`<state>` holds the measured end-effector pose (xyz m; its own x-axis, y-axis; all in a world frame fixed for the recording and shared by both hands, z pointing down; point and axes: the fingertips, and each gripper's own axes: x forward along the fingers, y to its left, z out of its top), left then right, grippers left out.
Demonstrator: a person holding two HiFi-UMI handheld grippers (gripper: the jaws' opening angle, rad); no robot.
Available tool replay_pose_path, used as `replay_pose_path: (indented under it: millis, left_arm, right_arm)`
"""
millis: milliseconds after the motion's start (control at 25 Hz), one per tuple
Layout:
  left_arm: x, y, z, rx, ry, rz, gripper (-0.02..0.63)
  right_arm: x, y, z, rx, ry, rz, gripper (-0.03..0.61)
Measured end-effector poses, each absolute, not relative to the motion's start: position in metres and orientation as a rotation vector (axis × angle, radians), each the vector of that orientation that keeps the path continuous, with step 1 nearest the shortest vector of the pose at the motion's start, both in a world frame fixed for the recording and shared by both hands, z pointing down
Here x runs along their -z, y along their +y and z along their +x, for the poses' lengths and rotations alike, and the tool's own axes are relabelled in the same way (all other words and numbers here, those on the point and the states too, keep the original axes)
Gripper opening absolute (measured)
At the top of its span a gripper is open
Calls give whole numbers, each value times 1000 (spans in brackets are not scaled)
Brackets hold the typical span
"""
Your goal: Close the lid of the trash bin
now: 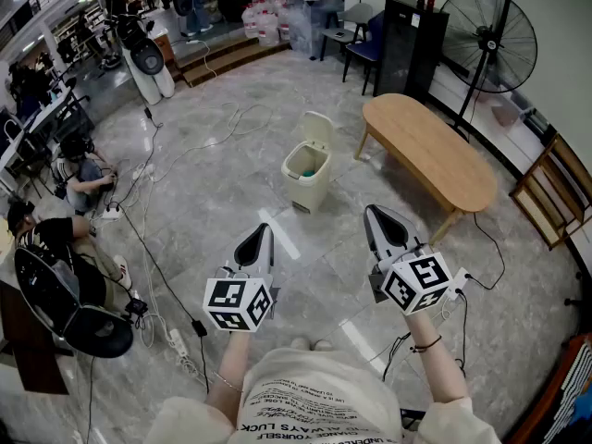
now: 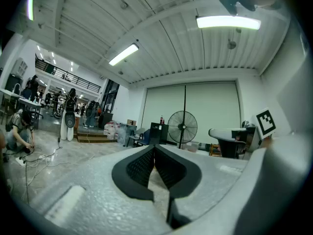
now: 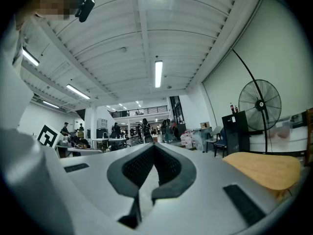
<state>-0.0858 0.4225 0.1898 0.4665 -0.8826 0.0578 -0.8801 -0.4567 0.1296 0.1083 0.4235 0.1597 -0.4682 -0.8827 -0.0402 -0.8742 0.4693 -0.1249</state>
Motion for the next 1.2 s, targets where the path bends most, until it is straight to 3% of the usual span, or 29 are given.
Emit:
replay_pose_path:
  millis: [520, 600, 880, 1200]
  left_arm:
    - [-213, 437, -65, 33, -1579, 2536, 23]
    - [-216, 439, -64, 31, -1590, 2529, 23]
    - [-200, 434, -67, 8, -1637, 2493, 23]
    - [-202, 411, -53, 2, -1616, 2494, 23]
  right_arm:
    - [-194, 427, 139, 214, 2592, -1516, 10]
    - [-199, 424, 140, 262, 2583, -1488, 90]
    - [-188, 409, 148, 318, 2569, -1481, 243]
    - [-195, 390, 154, 308, 2603, -1496, 291]
